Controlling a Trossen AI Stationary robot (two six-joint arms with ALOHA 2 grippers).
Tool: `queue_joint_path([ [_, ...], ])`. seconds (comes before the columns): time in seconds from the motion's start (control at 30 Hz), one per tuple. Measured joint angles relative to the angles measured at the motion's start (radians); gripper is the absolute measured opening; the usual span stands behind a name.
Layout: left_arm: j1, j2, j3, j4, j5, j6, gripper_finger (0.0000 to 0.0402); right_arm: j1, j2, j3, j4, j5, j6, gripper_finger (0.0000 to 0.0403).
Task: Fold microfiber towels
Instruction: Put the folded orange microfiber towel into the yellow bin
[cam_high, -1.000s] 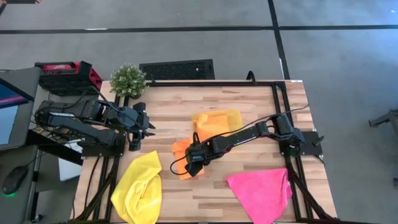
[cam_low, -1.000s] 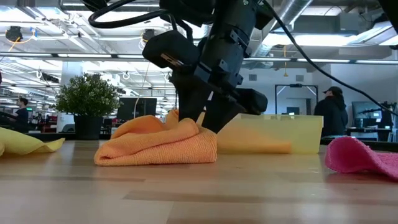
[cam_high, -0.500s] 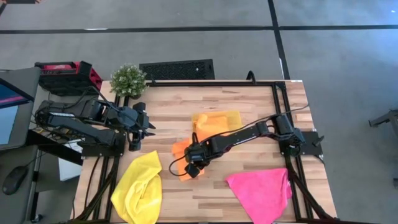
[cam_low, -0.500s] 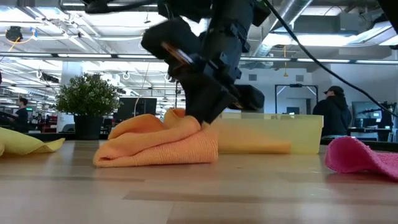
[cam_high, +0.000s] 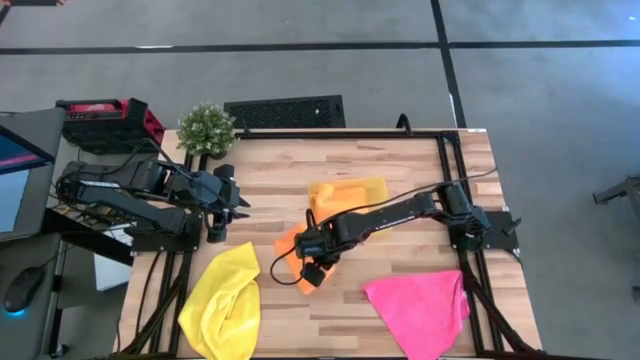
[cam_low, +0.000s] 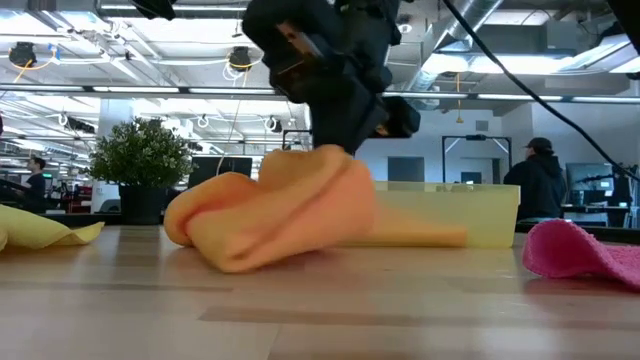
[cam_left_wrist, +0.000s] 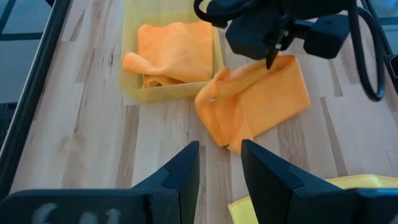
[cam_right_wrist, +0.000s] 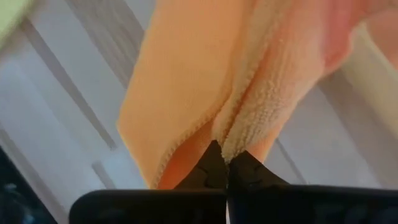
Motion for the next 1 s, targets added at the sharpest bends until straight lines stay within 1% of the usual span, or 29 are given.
queue_joint_path([
  [0.13,0.000,0.000,0.000,0.000,0.000,0.000,0.0112,-0.001,0.000,0.035,-0.115,0.004,-0.052,0.0009],
  [0.33,0.000,0.000,0.000,0.000,0.000,0.000,0.0112,-0.022,0.000,0.089,-0.315,0.017,-0.148,0.0004],
  [0.47,0.000,0.000,0.000,0.000,0.000,0.000,0.0112,-0.039,0.000,0.129,-0.418,0.046,-0.207,0.0007],
  [0.73,0.000,0.000,0.000,0.000,0.000,0.000,0.0112,-0.086,0.000,0.235,-0.643,0.153,-0.298,0.0006],
  [0.83,0.000,0.000,0.000,0.000,0.000,0.000,0.0112,-0.112,-0.001,0.261,-0.649,0.188,-0.315,0.0007],
  [1.0,0.000,0.000,0.000,0.000,0.000,0.000,0.0112,-0.148,-0.002,0.309,-0.649,0.190,-0.371,0.0006],
])
